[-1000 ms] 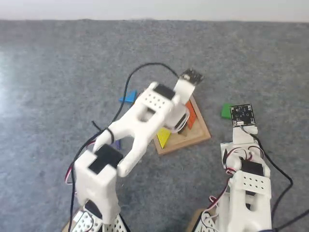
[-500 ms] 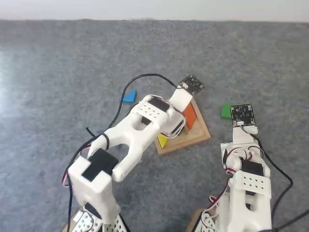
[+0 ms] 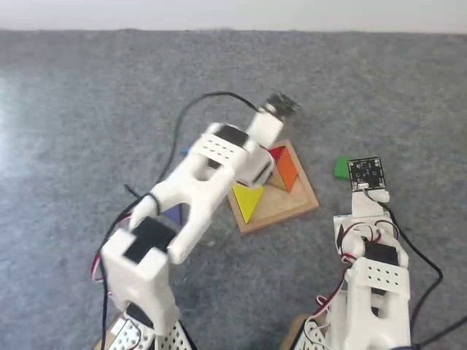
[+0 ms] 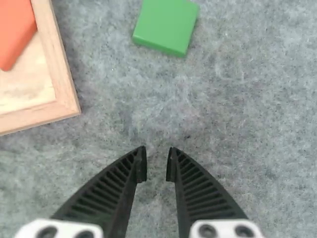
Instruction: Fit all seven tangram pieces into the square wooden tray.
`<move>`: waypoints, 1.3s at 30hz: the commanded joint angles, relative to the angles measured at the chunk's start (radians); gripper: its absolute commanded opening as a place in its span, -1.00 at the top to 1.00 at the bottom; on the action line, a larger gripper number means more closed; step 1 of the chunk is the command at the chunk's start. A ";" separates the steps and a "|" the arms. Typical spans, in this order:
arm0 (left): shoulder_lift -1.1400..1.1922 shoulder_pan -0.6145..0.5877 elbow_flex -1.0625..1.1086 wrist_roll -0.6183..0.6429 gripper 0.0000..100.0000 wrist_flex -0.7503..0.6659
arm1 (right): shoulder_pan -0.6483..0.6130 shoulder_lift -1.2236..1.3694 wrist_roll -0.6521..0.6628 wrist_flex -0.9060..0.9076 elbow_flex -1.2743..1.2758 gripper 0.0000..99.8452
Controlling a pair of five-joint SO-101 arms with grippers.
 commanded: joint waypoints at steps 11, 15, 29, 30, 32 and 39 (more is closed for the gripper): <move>-0.465 -0.422 0.202 -0.012 0.61 0.207 | -0.002 -0.025 0.009 -0.021 -0.009 0.84; -0.425 -0.506 0.298 -0.014 0.61 0.201 | -0.002 -0.025 0.009 -0.021 -0.009 0.84; -0.241 -0.595 0.352 0.117 0.42 0.170 | -0.002 -0.025 0.009 -0.021 -0.009 0.84; -0.226 -0.592 0.351 0.123 0.42 0.157 | -0.002 -0.025 0.009 -0.021 -0.009 0.84; -0.193 -0.592 0.349 0.127 0.42 0.130 | -0.002 -0.025 0.009 -0.021 -0.009 0.84; -0.135 -0.589 0.346 0.129 0.42 0.060 | -0.002 -0.025 0.009 -0.021 -0.009 0.84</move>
